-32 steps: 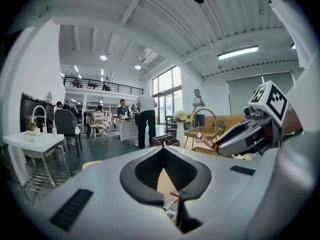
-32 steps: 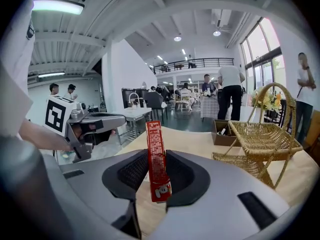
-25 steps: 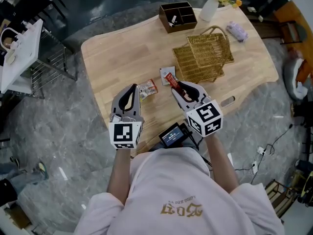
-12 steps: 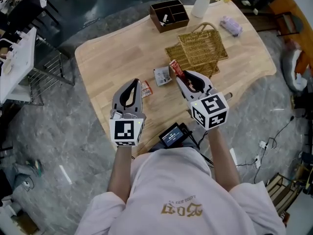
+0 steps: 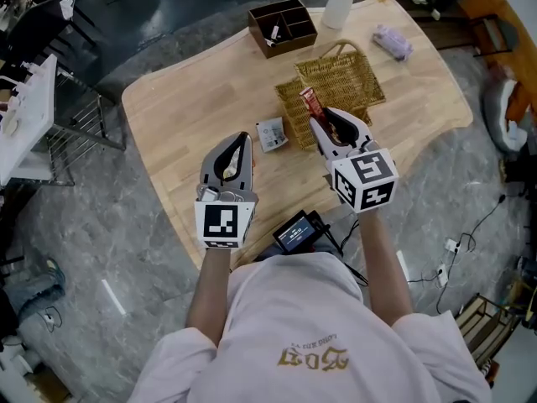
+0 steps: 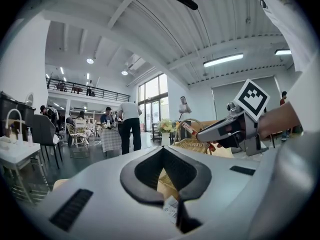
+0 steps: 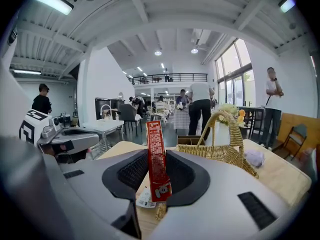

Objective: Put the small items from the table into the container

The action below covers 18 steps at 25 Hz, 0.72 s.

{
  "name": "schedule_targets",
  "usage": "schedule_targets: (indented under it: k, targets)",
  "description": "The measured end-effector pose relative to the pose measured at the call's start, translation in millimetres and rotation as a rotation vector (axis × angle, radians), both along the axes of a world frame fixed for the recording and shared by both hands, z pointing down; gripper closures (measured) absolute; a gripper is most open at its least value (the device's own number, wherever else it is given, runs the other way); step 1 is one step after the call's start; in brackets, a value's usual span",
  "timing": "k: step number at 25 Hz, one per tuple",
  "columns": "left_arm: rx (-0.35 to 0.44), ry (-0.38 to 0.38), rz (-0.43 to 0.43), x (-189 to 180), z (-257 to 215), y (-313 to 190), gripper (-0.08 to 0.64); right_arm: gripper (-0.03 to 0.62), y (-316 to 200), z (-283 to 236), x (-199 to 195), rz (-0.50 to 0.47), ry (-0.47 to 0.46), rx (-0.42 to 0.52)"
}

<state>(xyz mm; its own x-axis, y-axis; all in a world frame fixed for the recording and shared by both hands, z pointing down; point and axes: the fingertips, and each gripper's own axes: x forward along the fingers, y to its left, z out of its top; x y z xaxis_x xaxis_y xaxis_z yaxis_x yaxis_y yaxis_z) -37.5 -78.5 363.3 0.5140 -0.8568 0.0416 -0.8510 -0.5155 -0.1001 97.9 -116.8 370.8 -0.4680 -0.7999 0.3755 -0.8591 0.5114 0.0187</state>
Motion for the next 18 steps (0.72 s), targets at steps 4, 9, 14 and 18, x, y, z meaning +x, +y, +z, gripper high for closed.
schedule_targets:
  k: [4, 9, 14, 18]
  targets:
    - [-0.015, 0.0, 0.005, 7.4, 3.1, -6.8, 0.552, 0.472, -12.1, 2.7, 12.0, 0.035, 0.004, -0.011]
    - [-0.051, -0.007, 0.001, 14.8, 12.1, -17.6, 0.552, 0.472, -28.2, 13.4, 29.1, 0.084, 0.022, -0.05]
    - [-0.059, -0.007, -0.009, 19.4, 11.7, -28.4, 0.552, 0.472, -39.9, 22.0, 39.9, 0.114, 0.061, -0.081]
    - [-0.061, 0.0, -0.019, 22.2, 11.0, -33.6, 0.552, 0.472, -46.1, 27.9, 47.7, 0.137, 0.064, -0.103]
